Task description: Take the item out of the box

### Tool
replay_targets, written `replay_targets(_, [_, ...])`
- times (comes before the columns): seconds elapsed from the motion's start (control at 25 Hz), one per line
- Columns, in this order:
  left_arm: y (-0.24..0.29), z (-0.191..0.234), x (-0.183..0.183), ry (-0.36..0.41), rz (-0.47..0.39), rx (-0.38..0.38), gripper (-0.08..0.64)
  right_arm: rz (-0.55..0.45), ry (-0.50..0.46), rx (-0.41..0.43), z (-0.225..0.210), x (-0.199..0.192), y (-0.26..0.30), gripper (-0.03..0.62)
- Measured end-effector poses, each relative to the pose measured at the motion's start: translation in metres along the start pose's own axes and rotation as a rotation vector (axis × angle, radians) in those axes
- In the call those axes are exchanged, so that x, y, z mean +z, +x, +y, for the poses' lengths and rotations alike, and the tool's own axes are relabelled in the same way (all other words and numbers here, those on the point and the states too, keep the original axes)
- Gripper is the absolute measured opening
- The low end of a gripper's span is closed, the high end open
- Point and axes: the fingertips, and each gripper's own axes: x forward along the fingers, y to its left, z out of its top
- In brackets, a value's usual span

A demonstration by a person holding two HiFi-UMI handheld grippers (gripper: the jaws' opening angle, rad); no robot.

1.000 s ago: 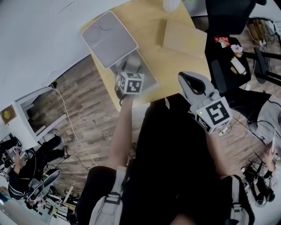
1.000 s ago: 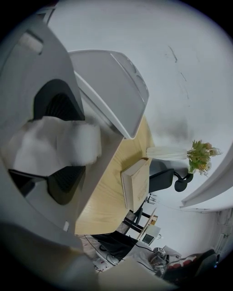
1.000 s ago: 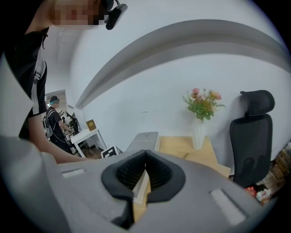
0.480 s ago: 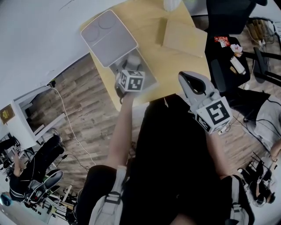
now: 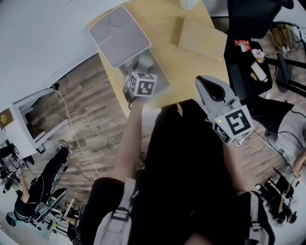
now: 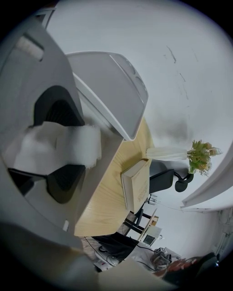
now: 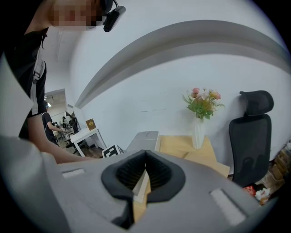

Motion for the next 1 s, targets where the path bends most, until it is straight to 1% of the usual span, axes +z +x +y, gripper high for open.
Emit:
replay_targets(0.2, [-0.011, -0.007, 0.000, 0.001, -0.018, -0.012, 0.275, -0.003, 0.006, -0.004, 0.002, -0.007, -0.003, 0.003])
replay_targets(0.32, [-0.021, -0.005, 0.004, -0.006, -0.044, -0.008, 0.275, -0.005, 0.004, 0.009, 0.005, -0.009, -0.002, 0.003])
replay_targets(0.56, [-0.054, 0.002, 0.007, -0.054, -0.102, 0.030, 0.275, -0.020, -0.012, 0.056, 0.016, -0.009, -0.005, 0.003])
replay_targets(0.68, [-0.071, 0.002, 0.014, -0.070, -0.127, 0.050, 0.275, -0.040, 0.002, 0.097, 0.019, -0.003, -0.007, 0.003])
replay_targets(0.8, [-0.091, -0.003, 0.021, -0.086, -0.152, 0.075, 0.275, -0.056, 0.012, 0.133, 0.020, 0.001, -0.015, 0.003])
replay_targets(1.0, [-0.131, -0.017, 0.035, -0.111, -0.217, 0.106, 0.275, -0.096, -0.009, 0.154, 0.019, 0.011, -0.032, 0.003])
